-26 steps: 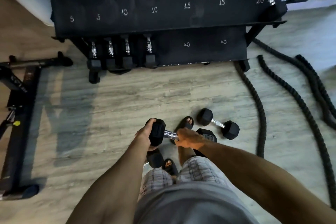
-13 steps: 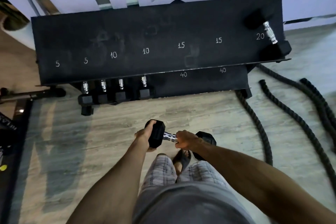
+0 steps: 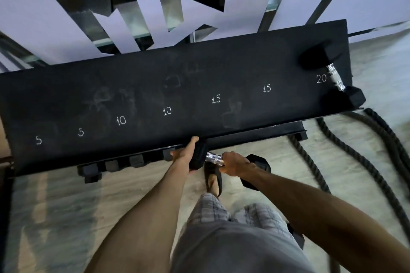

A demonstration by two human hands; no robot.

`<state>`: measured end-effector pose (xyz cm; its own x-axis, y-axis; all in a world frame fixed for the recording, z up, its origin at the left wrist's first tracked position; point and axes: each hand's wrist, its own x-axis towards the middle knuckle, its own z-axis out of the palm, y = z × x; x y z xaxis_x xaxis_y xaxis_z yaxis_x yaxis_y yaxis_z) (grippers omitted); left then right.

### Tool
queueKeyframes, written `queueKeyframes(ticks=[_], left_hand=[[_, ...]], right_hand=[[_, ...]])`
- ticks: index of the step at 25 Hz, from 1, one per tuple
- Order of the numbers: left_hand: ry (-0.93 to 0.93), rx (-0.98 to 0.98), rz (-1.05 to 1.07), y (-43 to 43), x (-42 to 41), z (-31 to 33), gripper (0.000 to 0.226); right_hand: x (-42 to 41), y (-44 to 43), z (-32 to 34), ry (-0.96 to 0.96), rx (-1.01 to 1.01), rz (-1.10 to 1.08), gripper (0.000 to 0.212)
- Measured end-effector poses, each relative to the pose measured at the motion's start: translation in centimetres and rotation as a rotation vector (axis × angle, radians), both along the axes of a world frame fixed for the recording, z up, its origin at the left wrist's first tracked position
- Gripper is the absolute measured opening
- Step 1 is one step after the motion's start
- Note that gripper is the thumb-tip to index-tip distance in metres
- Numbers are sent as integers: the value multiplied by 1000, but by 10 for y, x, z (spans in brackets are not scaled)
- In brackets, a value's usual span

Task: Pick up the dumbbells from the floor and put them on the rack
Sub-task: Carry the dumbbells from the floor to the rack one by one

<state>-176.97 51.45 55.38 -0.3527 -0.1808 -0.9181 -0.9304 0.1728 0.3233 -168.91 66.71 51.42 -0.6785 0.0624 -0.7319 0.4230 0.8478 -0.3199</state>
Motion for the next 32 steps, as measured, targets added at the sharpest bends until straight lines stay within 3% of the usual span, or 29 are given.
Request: queueKeyframes(ticks=[6,9,12,24,32], left_hand=[[66,-86,-54,41,-100,-6,109],[36,-93,-48,56,-139,-13,116],[69,-93,-36,70,-163,-23,111],[239,-248,-33,105,-171,-56,88],[287,-229,-55,102,-166,-61,85]], right_hand=[[-100,35,0,34,68,-36,32],[-138,50,-10,47,76,-37,21],[-167,60,-25,59,76,-48,26],[-190,80,-65,139,95,-22,37],[-186,80,-70,177,90,-9,37]])
